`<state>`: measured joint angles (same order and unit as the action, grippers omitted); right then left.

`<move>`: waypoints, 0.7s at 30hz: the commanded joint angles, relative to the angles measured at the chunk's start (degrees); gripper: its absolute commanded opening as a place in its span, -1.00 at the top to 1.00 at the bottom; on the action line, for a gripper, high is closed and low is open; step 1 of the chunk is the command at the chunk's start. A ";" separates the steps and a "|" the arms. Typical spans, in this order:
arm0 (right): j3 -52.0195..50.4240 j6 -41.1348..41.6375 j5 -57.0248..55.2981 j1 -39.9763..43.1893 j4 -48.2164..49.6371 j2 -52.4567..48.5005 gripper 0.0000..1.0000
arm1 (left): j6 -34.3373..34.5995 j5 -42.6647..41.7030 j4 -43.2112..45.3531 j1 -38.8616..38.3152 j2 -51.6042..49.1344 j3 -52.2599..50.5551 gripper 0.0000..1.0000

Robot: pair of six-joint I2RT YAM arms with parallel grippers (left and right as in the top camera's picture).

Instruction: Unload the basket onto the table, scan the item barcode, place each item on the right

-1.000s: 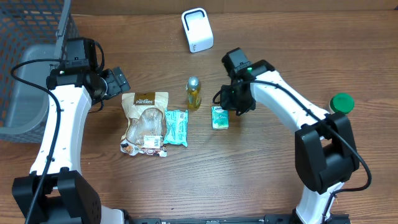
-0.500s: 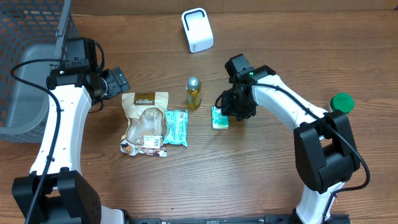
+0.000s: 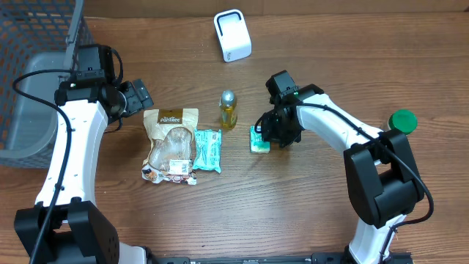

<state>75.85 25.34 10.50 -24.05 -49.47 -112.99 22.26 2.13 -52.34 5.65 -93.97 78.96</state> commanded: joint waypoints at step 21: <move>-5.40 0.13 2.21 -0.09 4.85 1.75 0.76 | -0.44 -0.26 0.09 -0.09 0.61 0.70 -0.99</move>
<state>71.96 25.45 13.30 -24.01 -44.31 -111.70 22.26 2.11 -52.34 5.67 -93.97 78.96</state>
